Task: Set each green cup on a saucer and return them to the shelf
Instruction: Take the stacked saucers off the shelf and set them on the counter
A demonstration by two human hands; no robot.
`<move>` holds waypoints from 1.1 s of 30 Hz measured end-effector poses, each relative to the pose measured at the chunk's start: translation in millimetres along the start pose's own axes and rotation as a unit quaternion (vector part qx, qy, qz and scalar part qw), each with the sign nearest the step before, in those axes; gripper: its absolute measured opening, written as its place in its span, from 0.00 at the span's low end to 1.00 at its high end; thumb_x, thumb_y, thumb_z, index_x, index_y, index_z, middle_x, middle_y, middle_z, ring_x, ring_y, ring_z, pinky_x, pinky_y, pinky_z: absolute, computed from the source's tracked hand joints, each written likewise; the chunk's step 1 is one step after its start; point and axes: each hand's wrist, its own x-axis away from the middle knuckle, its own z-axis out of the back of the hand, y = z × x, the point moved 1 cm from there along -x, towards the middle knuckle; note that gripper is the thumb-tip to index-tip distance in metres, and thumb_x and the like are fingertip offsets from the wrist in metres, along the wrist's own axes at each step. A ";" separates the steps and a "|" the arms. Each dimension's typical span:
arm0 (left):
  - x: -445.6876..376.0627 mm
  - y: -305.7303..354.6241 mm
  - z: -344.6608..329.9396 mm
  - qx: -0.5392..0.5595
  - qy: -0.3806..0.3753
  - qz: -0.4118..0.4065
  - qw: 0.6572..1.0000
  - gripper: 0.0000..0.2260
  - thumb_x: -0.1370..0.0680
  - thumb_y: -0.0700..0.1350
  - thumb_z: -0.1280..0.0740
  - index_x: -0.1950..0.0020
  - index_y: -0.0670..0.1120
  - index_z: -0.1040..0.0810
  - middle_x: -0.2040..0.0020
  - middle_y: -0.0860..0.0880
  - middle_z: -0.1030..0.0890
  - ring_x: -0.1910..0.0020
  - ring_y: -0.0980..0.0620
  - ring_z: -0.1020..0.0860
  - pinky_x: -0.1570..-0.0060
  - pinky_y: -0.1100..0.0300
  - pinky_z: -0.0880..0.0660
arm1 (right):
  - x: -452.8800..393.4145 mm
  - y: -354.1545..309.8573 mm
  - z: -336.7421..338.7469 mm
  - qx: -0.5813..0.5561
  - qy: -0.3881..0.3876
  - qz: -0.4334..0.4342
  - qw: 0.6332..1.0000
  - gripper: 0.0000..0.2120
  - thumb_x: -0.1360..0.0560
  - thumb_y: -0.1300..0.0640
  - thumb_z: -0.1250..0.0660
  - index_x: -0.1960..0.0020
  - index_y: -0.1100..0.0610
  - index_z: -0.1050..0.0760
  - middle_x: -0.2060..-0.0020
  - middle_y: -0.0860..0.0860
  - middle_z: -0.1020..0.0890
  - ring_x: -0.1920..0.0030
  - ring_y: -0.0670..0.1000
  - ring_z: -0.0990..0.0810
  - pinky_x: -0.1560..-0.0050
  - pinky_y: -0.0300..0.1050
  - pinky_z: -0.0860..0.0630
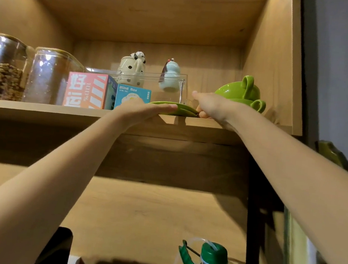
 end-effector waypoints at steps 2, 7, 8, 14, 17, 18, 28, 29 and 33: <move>6.1 3.5 2.0 0.002 -0.011 -0.011 1.000 0.44 0.43 0.72 0.34 0.35 0.45 0.30 0.38 0.44 0.25 0.39 0.48 0.28 0.40 0.56 0.30 | 1.7 0.1 3.1 -0.022 -0.011 -0.007 1.000 0.22 0.18 0.51 0.56 0.31 0.61 0.36 0.49 0.52 0.32 0.49 0.49 0.36 0.52 0.40 0.33; 9.5 6.4 2.2 0.016 0.047 -0.047 0.998 0.27 0.35 0.65 0.33 0.55 0.42 0.23 0.61 0.50 0.26 0.63 0.57 0.30 0.63 0.65 0.32 | 4.6 4.7 8.7 -0.063 -0.010 -0.009 0.998 0.25 0.19 0.48 0.54 0.37 0.65 0.31 0.61 0.55 0.29 0.59 0.50 0.33 0.54 0.41 0.32; 12.4 9.0 2.7 0.028 0.052 -0.052 0.997 0.27 0.35 0.64 0.33 0.55 0.41 0.23 0.62 0.50 0.26 0.63 0.57 0.30 0.63 0.65 0.32 | 7.6 3.3 9.9 -0.070 -0.011 -0.012 0.997 0.24 0.20 0.47 0.54 0.41 0.64 0.29 0.58 0.56 0.28 0.55 0.52 0.31 0.47 0.44 0.31; 28.3 23.1 7.6 0.118 0.051 -0.058 0.990 0.23 0.36 0.60 0.28 0.56 0.42 0.24 0.59 0.47 0.26 0.62 0.58 0.30 0.62 0.66 0.33 | 27.0 0.5 22.4 -0.125 0.021 -0.036 0.991 0.17 0.21 0.49 0.50 0.66 0.54 0.36 0.70 0.53 0.32 0.54 0.52 0.25 0.32 0.53 0.37; 36.7 26.9 8.4 0.152 0.060 -0.048 0.985 0.21 0.39 0.61 0.26 0.61 0.46 0.28 0.56 0.46 0.26 0.58 0.55 0.27 0.52 0.59 0.27 | 40.9 -4.7 27.2 -0.144 0.011 -0.058 0.988 0.16 0.21 0.49 0.50 0.53 0.58 0.28 0.58 0.57 0.23 0.34 0.61 0.28 0.31 0.55 0.36; 40.1 28.0 9.5 0.169 0.068 -0.046 0.982 0.22 0.41 0.61 0.25 0.62 0.46 0.28 0.56 0.46 0.25 0.56 0.53 0.26 0.49 0.56 0.26 | 44.0 -6.1 28.1 -0.157 0.012 -0.065 0.985 0.18 0.20 0.50 0.50 0.43 0.61 0.28 0.47 0.60 0.21 0.32 0.61 0.30 0.31 0.54 0.36; 117.6 23.3 7.3 0.247 0.095 -0.090 0.960 0.27 0.46 0.60 0.23 0.56 0.44 0.20 0.57 0.44 0.18 0.56 0.51 0.20 0.58 0.67 0.23 | 99.4 9.1 18.9 -0.353 0.018 -0.090 0.931 0.10 0.20 0.61 0.48 0.48 0.63 0.29 0.41 0.57 0.23 0.38 0.59 0.24 0.30 0.60 0.37; 128.5 18.9 5.2 0.248 0.097 -0.083 0.960 0.29 0.49 0.62 0.24 0.56 0.46 0.21 0.54 0.43 0.17 0.52 0.49 0.19 0.52 0.60 0.21 | 105.7 13.2 16.6 -0.363 0.034 -0.092 0.927 0.08 0.20 0.62 0.45 0.49 0.63 0.29 0.48 0.56 0.21 0.42 0.58 0.22 0.31 0.60 0.34; 177.4 -0.8 -5.7 0.240 0.085 -0.063 0.965 0.43 0.50 0.63 0.23 0.40 0.44 0.25 0.45 0.46 0.19 0.45 0.52 0.22 0.41 0.55 0.24 | 139.9 30.5 5.3 -0.416 0.081 -0.118 0.898 0.08 0.25 0.66 0.37 0.46 0.64 0.26 0.54 0.58 0.18 0.56 0.56 0.16 0.49 0.55 0.20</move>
